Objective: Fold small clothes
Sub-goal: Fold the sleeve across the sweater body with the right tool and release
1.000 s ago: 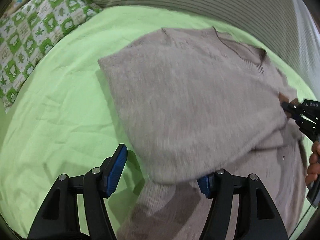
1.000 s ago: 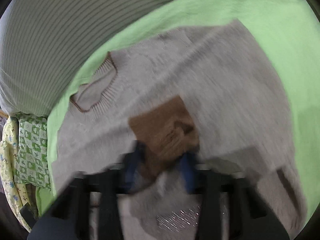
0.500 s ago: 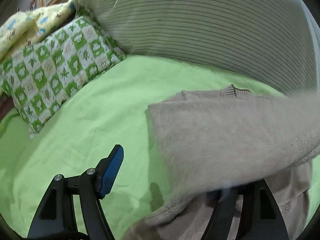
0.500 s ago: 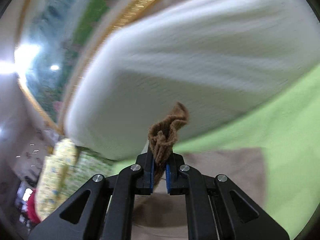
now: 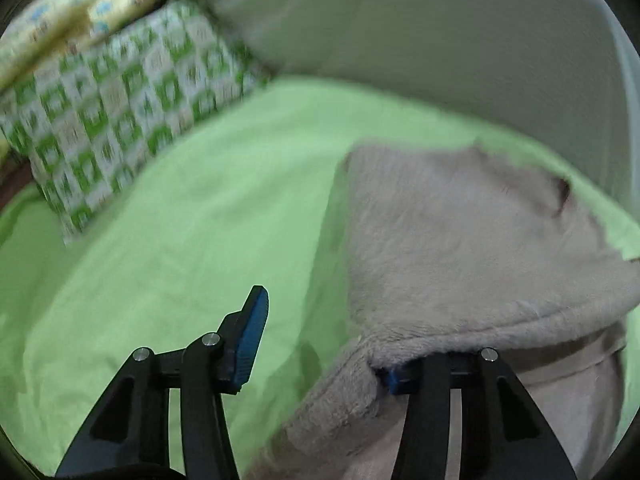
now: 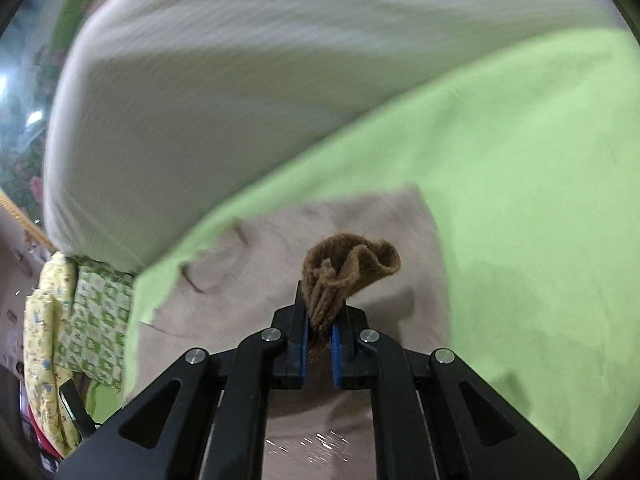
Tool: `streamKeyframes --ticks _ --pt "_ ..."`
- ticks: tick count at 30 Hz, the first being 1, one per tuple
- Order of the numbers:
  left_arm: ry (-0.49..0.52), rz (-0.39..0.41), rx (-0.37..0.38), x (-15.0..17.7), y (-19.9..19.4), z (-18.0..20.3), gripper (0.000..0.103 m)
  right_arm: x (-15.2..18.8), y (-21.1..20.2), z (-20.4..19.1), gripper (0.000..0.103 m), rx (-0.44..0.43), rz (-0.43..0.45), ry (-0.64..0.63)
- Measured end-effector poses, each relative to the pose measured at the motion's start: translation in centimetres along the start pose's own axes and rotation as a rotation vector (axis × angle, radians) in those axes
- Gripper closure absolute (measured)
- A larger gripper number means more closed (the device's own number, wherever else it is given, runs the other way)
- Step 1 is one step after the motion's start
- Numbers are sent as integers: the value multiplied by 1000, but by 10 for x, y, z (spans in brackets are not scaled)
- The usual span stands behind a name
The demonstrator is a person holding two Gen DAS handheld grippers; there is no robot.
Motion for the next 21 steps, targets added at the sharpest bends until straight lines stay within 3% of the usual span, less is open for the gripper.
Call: streamKeyframes --ticks 3,5,11,14,17,21 --pt "-2 37 -8 -14 -7 1 44 -33 -28 -35 93 -117 119 -57" --pt "36 17 -27 -9 2 5 44 -40 -32 -41 93 -121 144 -90" --pt "97 -89 -35 27 26 15 44 7 22 36 93 91 -15 -82" --pt "90 -104 -23 35 29 8 39 26 27 60 90 116 -48 -47" --pt "83 -108 -24 39 29 -2 33 35 29 67 71 131 -65 -4" --pt "72 -116 -24 36 31 -7 33 34 24 61 68 146 -67 -27"
Point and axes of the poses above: each gripper's, at about its wrist camera, not at the fingertips, and y roughly the way its jaws point, z to its right, x to its underside, the point moved 10 cm from there along y, roughly the way its jaws point, and after that the axes turned 7 degrees about y, right-handed, at the moved point
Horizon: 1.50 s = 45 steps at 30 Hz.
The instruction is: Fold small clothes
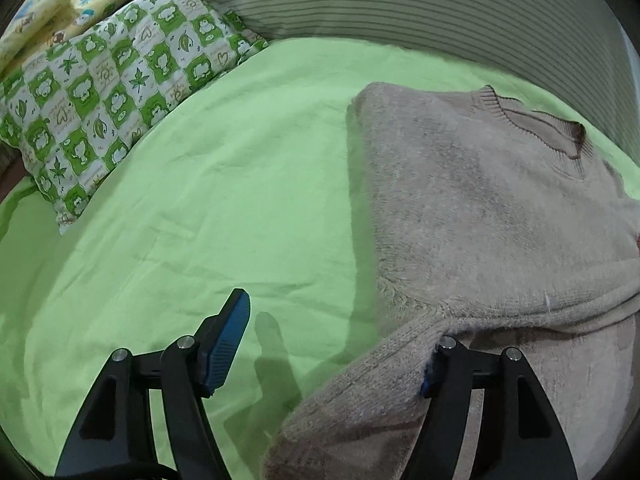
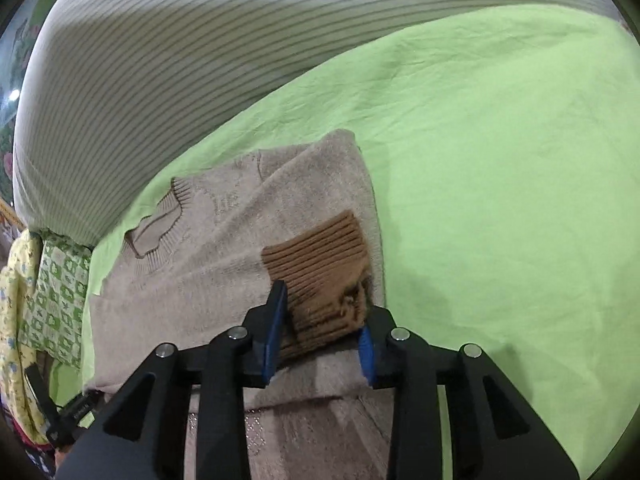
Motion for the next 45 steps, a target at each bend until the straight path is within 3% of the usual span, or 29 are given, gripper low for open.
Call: streamKeyframes --ticks 6,9,12,17,19,24,28,33,36,45 --pt "-13 -16 8 6 -1 0 33 3 -6 -2 67 20 2 -32" --pt "-15 -17 11 7 -2 0 32 1 -9 -12 85 17 8 -97" --pt "-55 -34 38 9 1 -3 30 -11 -14 -18 85 12 61 -111" --pt "-35 -39 48 12 -7 -2 28 7 -7 0 84 86 -28 -104" --pt "-18 -56 63 18 -17 0 28 13 -12 6 81 91 -43 -83" --pt "-26 -61 136 31 -51 0 29 -4 -41 4 75 71 41 -32" --pt "-89 -25 224 8 -63 1 28 -14 -43 -21 52 31 51 -79" --pt "-172 -37 267 -40 -33 9 22 -28 -23 -38 41 38 58 -122" --pt "-185 -93 269 -58 -4 17 22 -36 -9 -37 36 52 52 -116" --pt "-200 -167 308 -75 47 31 22 -49 32 -15 29 110 -25 -130"
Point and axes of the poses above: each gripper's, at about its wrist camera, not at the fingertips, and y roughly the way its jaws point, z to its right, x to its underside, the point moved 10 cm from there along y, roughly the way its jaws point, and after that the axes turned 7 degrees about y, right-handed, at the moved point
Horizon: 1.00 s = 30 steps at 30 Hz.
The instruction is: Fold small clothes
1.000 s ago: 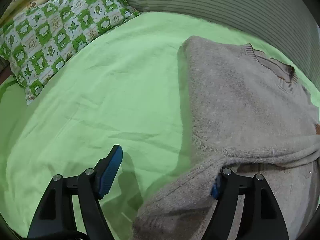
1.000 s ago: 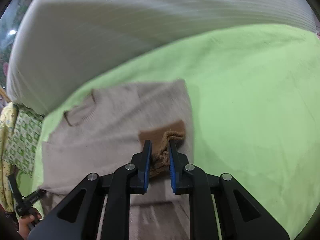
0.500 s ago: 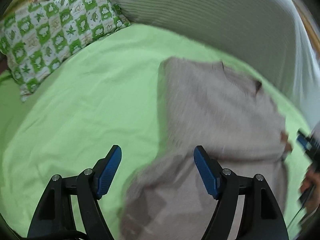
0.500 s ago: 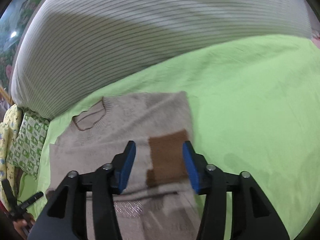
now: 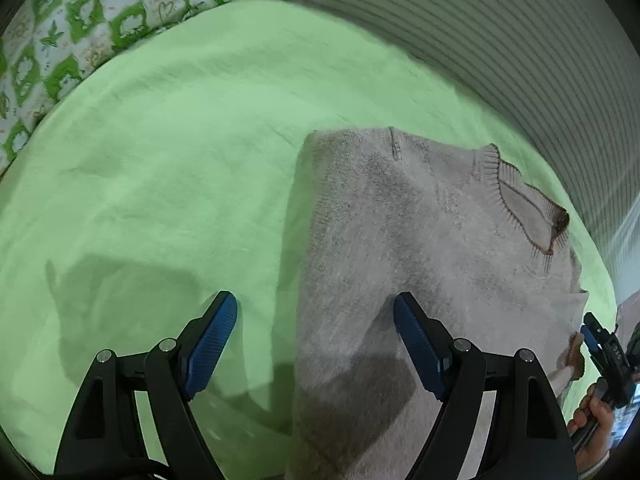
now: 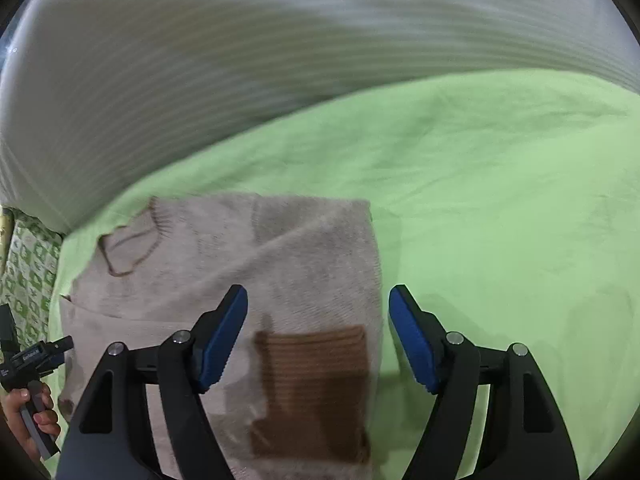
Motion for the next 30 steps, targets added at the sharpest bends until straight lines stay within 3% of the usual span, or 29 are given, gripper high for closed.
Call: streamKeyframes --ticks 2,3,4,5,6,7,8,9,12,14,16,20,24,25,30 --pt "9 25 1 -4 2 2 24 2 11 4 29 3 -20 2" --pt "15 33 2 -5 3 4 33 3 16 5 29 -1 -30 6" --pt "33 44 17 -6 4 8 43 4 20 6 29 -2 -35 4" --pt "51 47 41 -7 5 14 69 5 22 4 34 1 -31 -15" --pt "77 48 66 -7 6 21 83 5 23 1 66 -9 -24 -33" --pt "101 62 48 -8 4 24 87 7 25 -1 91 -23 -38 -34" --pt "128 79 32 -10 1 27 96 8 27 -1 91 -30 -53 -20" --pt "156 103 21 -14 -6 32 97 6 24 -1 93 -44 -43 -5" --pt "159 187 60 -37 -29 38 97 -5 9 0 94 -71 9 24" --pt "205 218 47 -52 -35 46 97 -14 -1 -4 94 -81 52 29" --pt "281 207 -11 -57 -24 51 97 -19 -1 -6 94 -52 75 6" --pt "327 137 -86 -44 5 37 93 0 30 5 91 39 -13 1" --pt "292 155 -119 -47 -10 21 64 -2 16 6 63 70 22 -22" --pt "282 158 -115 -47 -14 18 63 -3 9 6 57 71 36 -24" --pt "219 152 -69 -24 -49 1 58 1 -31 0 52 -6 77 7"
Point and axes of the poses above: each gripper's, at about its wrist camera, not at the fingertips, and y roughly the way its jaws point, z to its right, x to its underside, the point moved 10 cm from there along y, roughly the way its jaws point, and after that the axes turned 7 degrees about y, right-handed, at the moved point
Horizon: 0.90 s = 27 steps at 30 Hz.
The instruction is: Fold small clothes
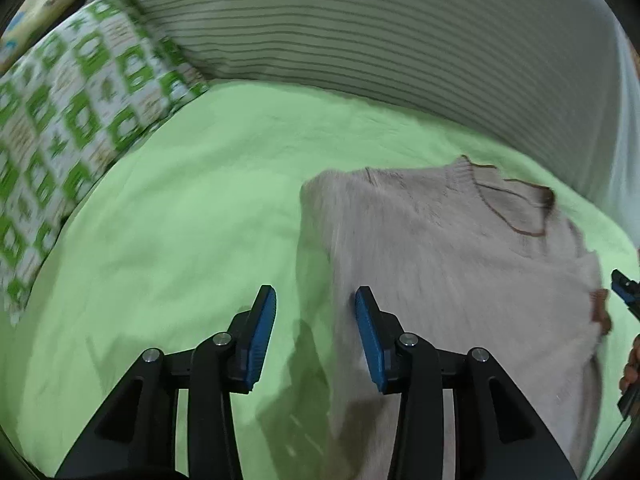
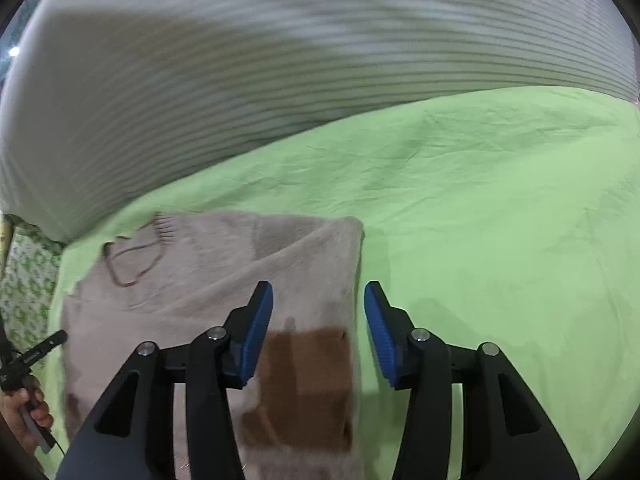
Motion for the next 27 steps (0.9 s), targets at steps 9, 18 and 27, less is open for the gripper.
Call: streamKeyframes --ticks 9,18,27 --pt "-31 -56 18 100 -51 18 42 67 -62 1 44 -63 -33 -21" --pt "150 -21 -228 87 -36 43 42 110 -74 18 43 -88 -113 30" --pt "-258 -74 -221 113 -21 -13 55 117 -72 11 43 -163 -162 -27"
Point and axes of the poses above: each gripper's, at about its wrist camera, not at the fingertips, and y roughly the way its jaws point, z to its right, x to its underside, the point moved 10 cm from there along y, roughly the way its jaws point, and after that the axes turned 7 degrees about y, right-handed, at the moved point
